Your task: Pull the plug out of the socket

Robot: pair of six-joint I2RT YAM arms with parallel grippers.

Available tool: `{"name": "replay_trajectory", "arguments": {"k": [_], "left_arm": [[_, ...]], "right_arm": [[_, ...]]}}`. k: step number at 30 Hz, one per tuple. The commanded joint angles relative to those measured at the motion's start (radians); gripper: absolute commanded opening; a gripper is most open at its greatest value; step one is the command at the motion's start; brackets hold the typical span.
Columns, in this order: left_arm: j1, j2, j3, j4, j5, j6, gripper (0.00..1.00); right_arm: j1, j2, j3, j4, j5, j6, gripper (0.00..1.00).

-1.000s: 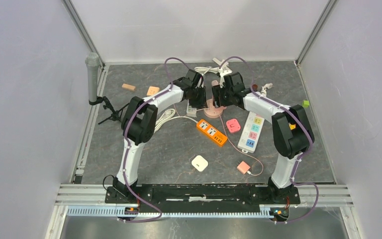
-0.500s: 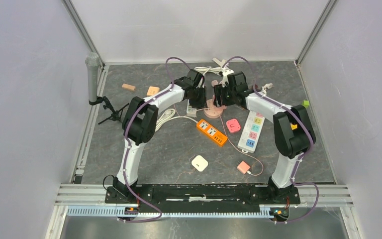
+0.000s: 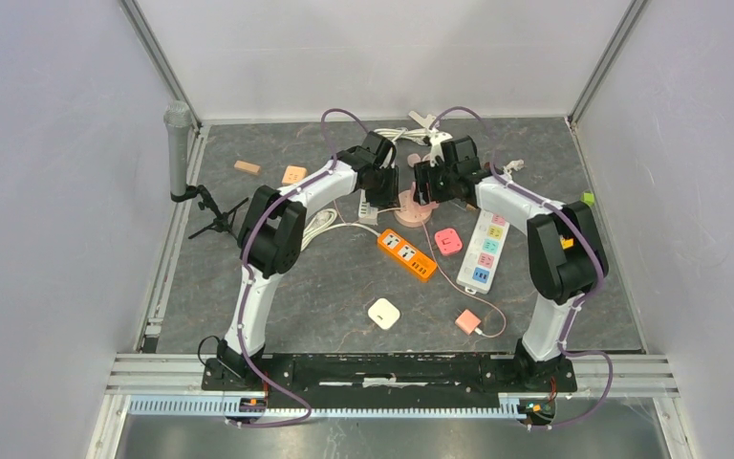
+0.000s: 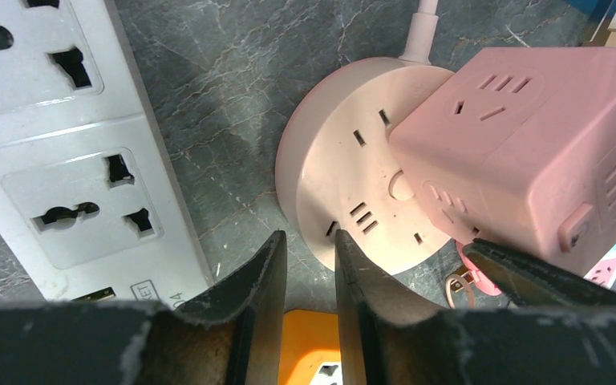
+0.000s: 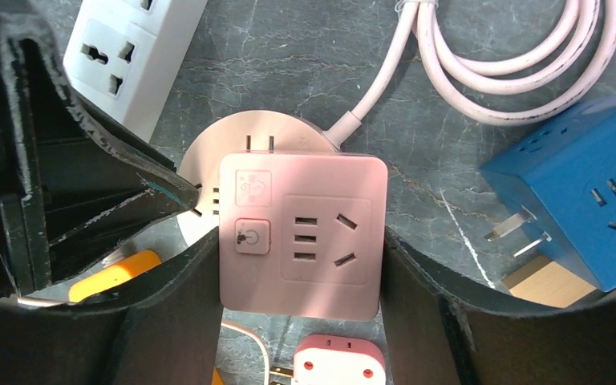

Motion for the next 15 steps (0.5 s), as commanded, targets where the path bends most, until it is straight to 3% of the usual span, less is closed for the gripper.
{"name": "replay_trajectory", "arguments": {"k": [1, 10, 15], "left_arm": [[-0.003, 0.107, -0.037, -0.144, -0.118, 0.044, 0.34], [-0.003, 0.111, -0.036, -0.144, -0.114, 0.040, 0.34], [-0.003, 0.112, -0.036, -0.144, -0.116, 0.040, 0.34]], "right_arm": [[0.075, -0.042, 0.068, 0.030, 0.054, -0.069, 0.00], [-0.046, -0.072, 0.029, 0.149, -0.161, 0.102, 0.00], [0.012, -0.052, 0.024, 0.121, -0.090, 0.028, 0.00]]}}
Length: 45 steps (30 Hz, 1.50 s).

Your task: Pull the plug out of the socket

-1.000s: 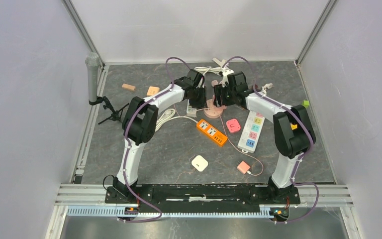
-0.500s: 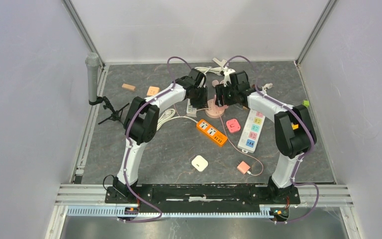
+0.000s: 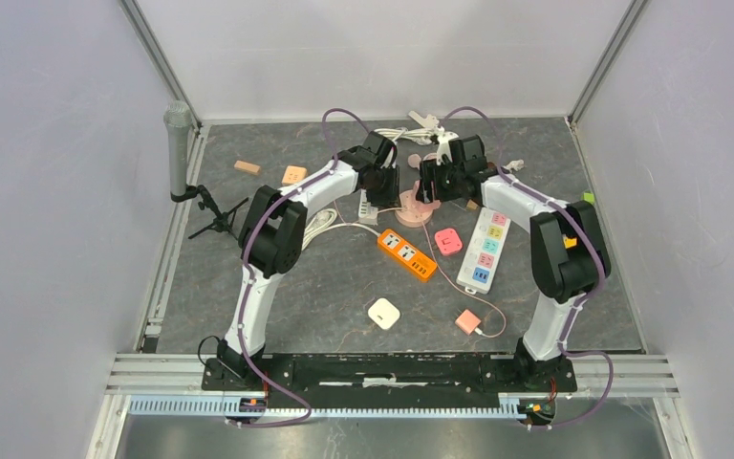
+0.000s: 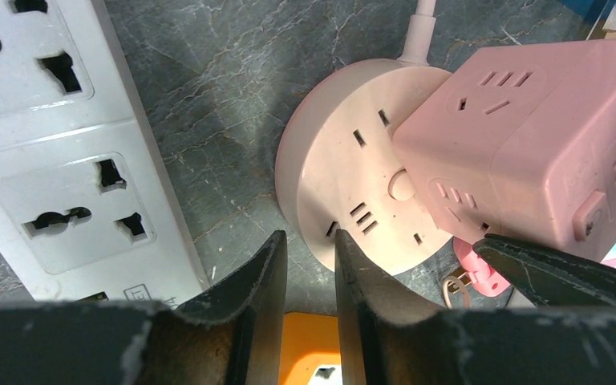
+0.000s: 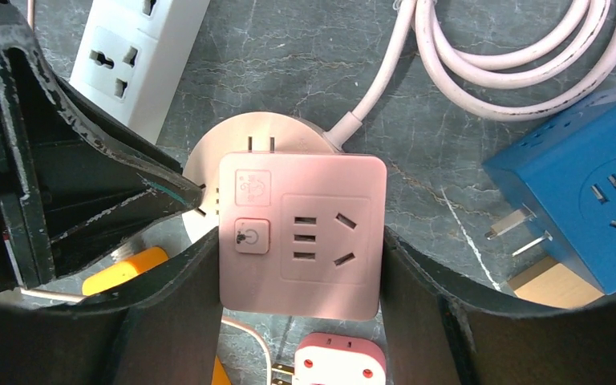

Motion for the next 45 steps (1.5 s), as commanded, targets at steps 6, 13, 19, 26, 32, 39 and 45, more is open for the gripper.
{"name": "replay_trajectory", "arguments": {"k": [6, 13, 19, 26, 32, 39, 45], "left_arm": [[-0.003, 0.109, -0.045, -0.140, -0.114, 0.039, 0.34], [-0.003, 0.110, -0.046, -0.147, -0.112, 0.040, 0.34], [-0.003, 0.110, -0.045, -0.147, -0.111, 0.040, 0.34], [-0.008, 0.105, -0.050, -0.147, -0.127, 0.061, 0.34], [-0.008, 0.105, -0.047, -0.147, -0.128, 0.066, 0.34], [-0.008, 0.107, -0.045, -0.147, -0.122, 0.079, 0.34], [-0.009, 0.107, -0.048, -0.147, -0.123, 0.080, 0.33]], "right_arm": [[0.076, -0.063, 0.040, 0.077, 0.045, -0.047, 0.00], [-0.013, -0.081, -0.007, 0.209, -0.143, 0.096, 0.00], [0.089, -0.068, 0.021, 0.093, 0.012, -0.030, 0.00], [0.028, -0.061, 0.091, 0.126, -0.147, 0.125, 0.00], [0.122, -0.041, 0.125, 0.026, 0.038, -0.005, 0.00], [0.090, -0.069, 0.111, 0.052, 0.010, 0.005, 0.00], [0.078, -0.061, 0.087, 0.083, -0.039, 0.039, 0.00]]}}
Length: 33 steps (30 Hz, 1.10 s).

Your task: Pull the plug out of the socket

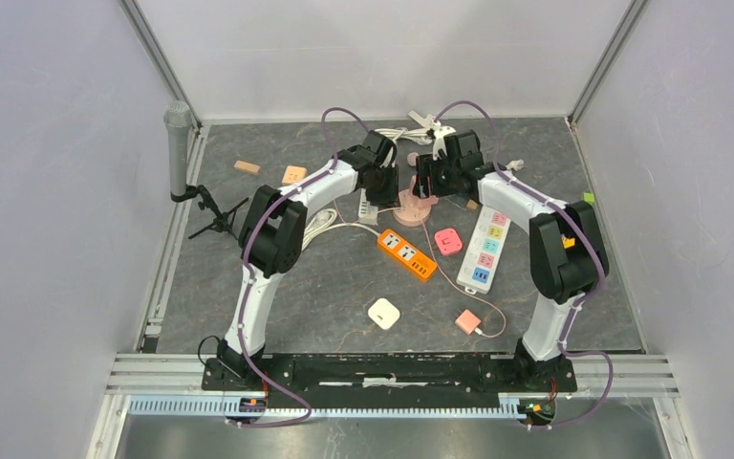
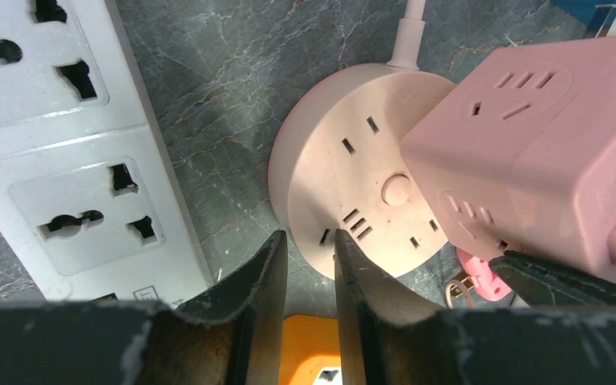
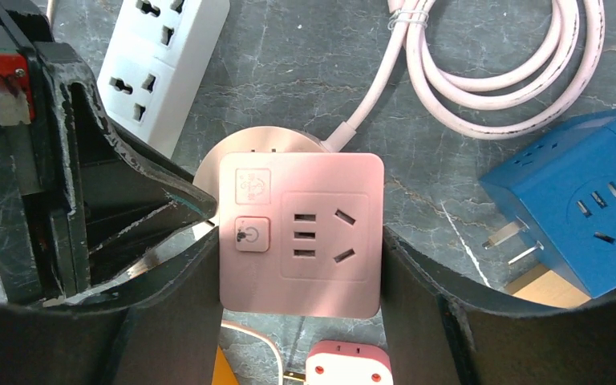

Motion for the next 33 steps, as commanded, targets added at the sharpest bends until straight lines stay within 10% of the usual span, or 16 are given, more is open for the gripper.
{"name": "replay_trajectory", "arguments": {"k": [1, 22, 33], "left_arm": [[-0.007, 0.103, -0.058, -0.142, -0.114, 0.078, 0.33], [0.011, 0.046, 0.069, -0.142, -0.062, 0.065, 0.35], [0.056, -0.118, 0.251, -0.142, -0.165, 0.101, 0.78]], "right_arm": [[0.066, -0.060, 0.044, 0.089, -0.055, 0.000, 0.00], [-0.067, -0.284, 0.021, 0.141, 0.040, 0.141, 0.00], [-0.114, -0.447, -0.088, 0.194, -0.168, 0.080, 0.00]]}}
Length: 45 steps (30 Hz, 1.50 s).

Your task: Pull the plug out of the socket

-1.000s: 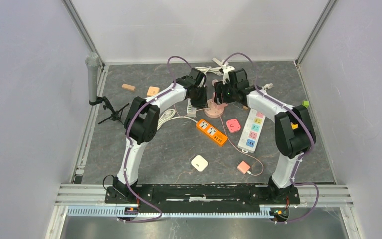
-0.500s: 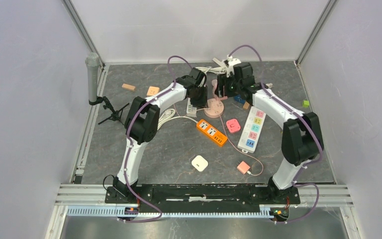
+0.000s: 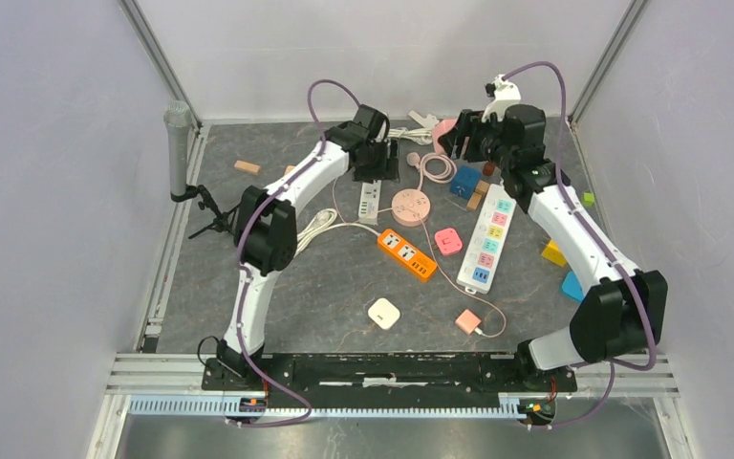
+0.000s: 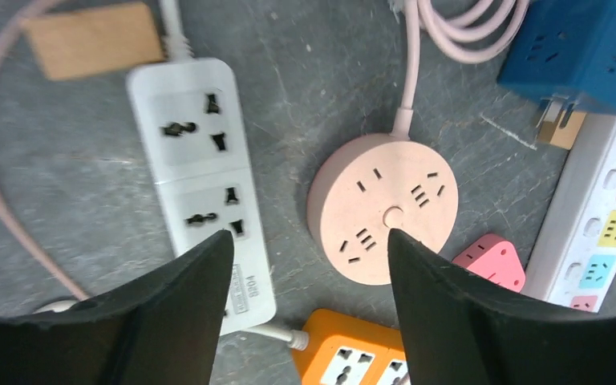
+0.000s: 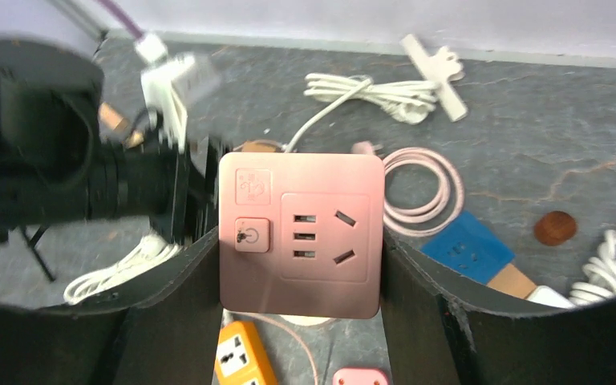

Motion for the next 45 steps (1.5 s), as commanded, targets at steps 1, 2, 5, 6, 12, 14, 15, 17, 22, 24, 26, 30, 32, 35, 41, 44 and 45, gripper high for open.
{"name": "replay_trajectory", "arguments": {"k": [1, 2, 5, 6, 12, 14, 15, 17, 22, 24, 26, 30, 32, 35, 41, 44, 45], "left_arm": [[0.018, -0.138, 0.050, -0.005, -0.087, 0.074, 0.81], [0.018, -0.161, 0.047, -0.005, -0.129, 0.089, 0.84], [0.019, -0.228, 0.033, -0.005, -0.194, 0.125, 0.92], [0.019, -0.249, 0.029, -0.005, -0.220, 0.134, 0.98], [0.021, -0.354, -0.003, -0.005, -0.346, 0.186, 1.00], [0.020, -0.373, -0.013, -0.005, -0.352, 0.222, 1.00], [0.020, -0.381, -0.018, -0.008, -0.359, 0.232, 1.00], [0.020, -0.393, -0.025, -0.022, -0.375, 0.242, 1.00], [0.021, -0.415, -0.035, -0.054, -0.417, 0.207, 1.00], [0.020, -0.426, -0.037, -0.069, -0.449, 0.169, 1.00], [0.020, -0.440, -0.040, -0.087, -0.456, 0.154, 1.00], [0.021, -0.493, -0.086, -0.090, -0.404, 0.155, 1.00], [0.020, -0.521, -0.110, -0.088, -0.380, 0.155, 1.00], [0.021, -0.561, -0.134, -0.088, -0.315, 0.166, 1.00], [0.021, -0.677, -0.211, -0.063, -0.262, 0.175, 1.00], [0.019, -0.747, -0.255, -0.048, -0.195, 0.176, 1.00], [0.017, -0.772, -0.271, -0.045, -0.182, 0.168, 1.00]], "right_arm": [[0.005, -0.085, -0.097, 0.098, -0.206, -0.047, 0.00], [0.006, -0.100, -0.127, 0.110, -0.256, -0.057, 0.00], [0.049, -0.145, -0.204, 0.154, -0.373, -0.127, 0.00], [0.087, -0.153, -0.218, 0.141, -0.387, -0.165, 0.00], [0.315, -0.106, -0.268, 0.062, -0.333, -0.305, 0.00], [0.394, -0.068, -0.270, 0.038, -0.273, -0.369, 0.00], [0.438, -0.048, -0.265, 0.017, -0.242, -0.393, 0.01], [0.509, 0.004, -0.248, -0.021, -0.182, -0.442, 0.04], [0.640, 0.148, -0.189, -0.114, -0.095, -0.506, 0.09], [0.664, 0.192, -0.170, -0.129, -0.089, -0.502, 0.11], [0.676, 0.210, -0.167, -0.128, -0.096, -0.487, 0.15], [0.682, 0.217, -0.184, -0.104, -0.097, -0.450, 0.40], [0.681, 0.213, -0.195, -0.091, -0.072, -0.426, 0.68], [0.681, 0.209, -0.192, -0.077, -0.057, -0.394, 0.94], [0.682, 0.153, -0.164, -0.009, -0.074, -0.325, 0.98], [0.678, 0.083, -0.176, 0.039, -0.088, -0.330, 0.98], [0.674, 0.055, -0.183, 0.046, -0.083, -0.335, 0.98]]}}
